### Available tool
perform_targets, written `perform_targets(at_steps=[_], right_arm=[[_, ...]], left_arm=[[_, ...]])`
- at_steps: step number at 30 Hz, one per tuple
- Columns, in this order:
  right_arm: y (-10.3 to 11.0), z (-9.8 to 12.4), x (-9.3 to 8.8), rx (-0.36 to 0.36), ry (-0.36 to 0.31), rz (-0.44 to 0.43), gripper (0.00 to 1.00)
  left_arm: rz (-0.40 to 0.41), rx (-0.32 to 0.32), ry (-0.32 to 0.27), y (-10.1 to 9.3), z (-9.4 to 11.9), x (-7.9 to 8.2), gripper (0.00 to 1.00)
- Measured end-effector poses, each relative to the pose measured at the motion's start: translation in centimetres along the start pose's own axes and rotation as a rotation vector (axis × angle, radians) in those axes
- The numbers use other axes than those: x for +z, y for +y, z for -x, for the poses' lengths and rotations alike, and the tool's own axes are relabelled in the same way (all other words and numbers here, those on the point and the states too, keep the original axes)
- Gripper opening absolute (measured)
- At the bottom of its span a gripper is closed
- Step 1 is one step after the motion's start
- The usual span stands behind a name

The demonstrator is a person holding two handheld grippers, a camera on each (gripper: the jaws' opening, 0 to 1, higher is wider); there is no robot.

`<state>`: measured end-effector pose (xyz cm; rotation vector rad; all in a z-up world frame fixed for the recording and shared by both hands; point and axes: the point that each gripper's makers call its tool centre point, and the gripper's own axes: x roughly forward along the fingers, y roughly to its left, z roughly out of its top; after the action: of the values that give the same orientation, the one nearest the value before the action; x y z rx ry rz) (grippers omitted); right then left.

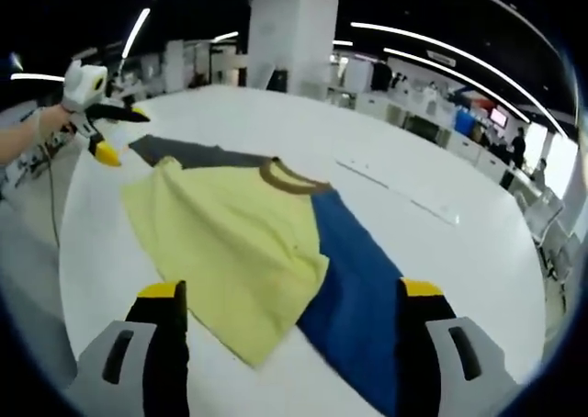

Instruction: Fold the garment on the visible template until the final outline fits inside the template.

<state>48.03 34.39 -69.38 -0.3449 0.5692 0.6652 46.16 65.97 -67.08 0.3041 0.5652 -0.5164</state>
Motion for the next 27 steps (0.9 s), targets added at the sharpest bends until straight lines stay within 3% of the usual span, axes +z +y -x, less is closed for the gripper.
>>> perform_targets(at_steps=[3,8,15,27], right_arm=[[0.5,0.5,0.4,0.009,-0.008,0.013,0.97],[1.4,1.1,0.9,0.032,-0.014,0.019,0.99],[2.2,1.9,1.5,0.046,-0.023,0.041,1.00],[2.7,3.9,2.6,0.029,-0.058,0.073,1.00]], left_arm=[[-0.020,0.002,-0.004,0.0,0.5,0.4,0.89],[-0.031,-0.033,0.004,-0.6,1.1,0.8,0.98],[-0.059,-0.054,0.021,-1.4,1.6,0.7,1.00],[-0.083,-0.013,0.018,-1.2,3.2,0.8,1.00]])
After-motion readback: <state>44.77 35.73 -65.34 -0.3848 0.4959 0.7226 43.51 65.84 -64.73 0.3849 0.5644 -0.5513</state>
